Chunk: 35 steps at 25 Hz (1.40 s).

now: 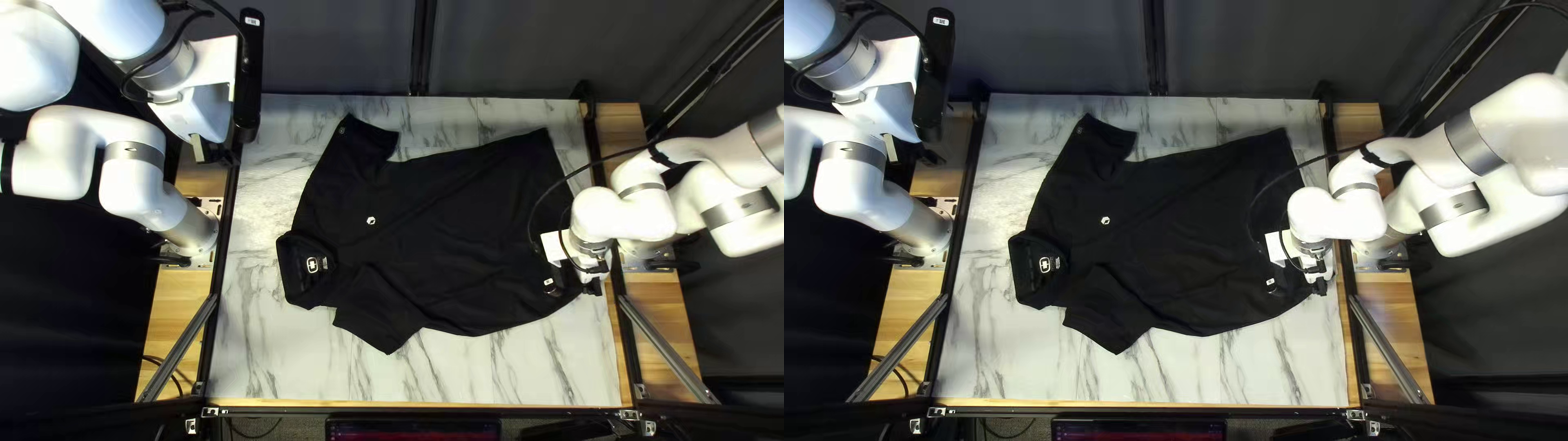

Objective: Fold t-shirt

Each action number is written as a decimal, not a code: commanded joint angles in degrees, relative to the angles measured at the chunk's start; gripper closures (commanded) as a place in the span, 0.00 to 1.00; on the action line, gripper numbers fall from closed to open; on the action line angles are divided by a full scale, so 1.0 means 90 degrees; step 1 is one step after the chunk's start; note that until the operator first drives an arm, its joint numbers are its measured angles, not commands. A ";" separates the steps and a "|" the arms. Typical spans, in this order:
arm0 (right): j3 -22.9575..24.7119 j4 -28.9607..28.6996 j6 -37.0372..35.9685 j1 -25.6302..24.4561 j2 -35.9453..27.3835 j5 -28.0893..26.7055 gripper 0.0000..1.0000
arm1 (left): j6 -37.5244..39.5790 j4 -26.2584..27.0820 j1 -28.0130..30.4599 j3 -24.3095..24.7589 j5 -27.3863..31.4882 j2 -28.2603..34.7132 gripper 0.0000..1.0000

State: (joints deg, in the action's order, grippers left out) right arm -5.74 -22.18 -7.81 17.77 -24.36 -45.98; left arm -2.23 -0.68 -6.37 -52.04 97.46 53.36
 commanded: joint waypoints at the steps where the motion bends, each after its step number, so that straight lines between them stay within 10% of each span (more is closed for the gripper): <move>1: 0.0059 -0.0053 0.0025 0.0063 -0.0056 0.0023 0.73 | 0.0000 0.0000 0.0000 0.0000 0.0000 0.0000 0.00; 3: 0.0065 -0.0068 0.0087 0.0123 -0.0083 0.0014 0.95 | 0.0000 0.0000 0.0000 0.0000 0.0000 0.0000 0.00; 5: 0.0102 -0.0084 0.0132 0.0171 -0.0126 0.0018 0.96 | 0.0000 0.0000 0.0000 0.0000 0.0000 0.0000 0.00; 27: -0.0706 0.0621 0.1742 0.0816 -0.0617 -0.1058 0.85 | 0.0000 0.0000 0.0000 0.0000 0.0000 0.0000 0.00; 30: -0.0708 0.0695 0.1871 0.0860 -0.0712 -0.1143 0.76 | 0.0000 0.0000 0.0000 0.0000 0.0000 0.0000 0.00; 34: -0.0410 0.0660 0.1709 0.0746 -0.0898 -0.1045 0.00 | 0.0000 0.0000 0.0000 0.0000 0.0000 0.0000 0.00; 35: -0.0359 0.0634 0.1653 0.0730 -0.0876 -0.0972 0.00 | 0.0000 0.0000 0.0000 0.0000 0.0000 0.0000 0.00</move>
State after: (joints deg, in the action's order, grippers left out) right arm -10.09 -16.06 8.11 24.83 -32.12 -55.78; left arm -2.23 -0.68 -6.37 -52.04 97.46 53.36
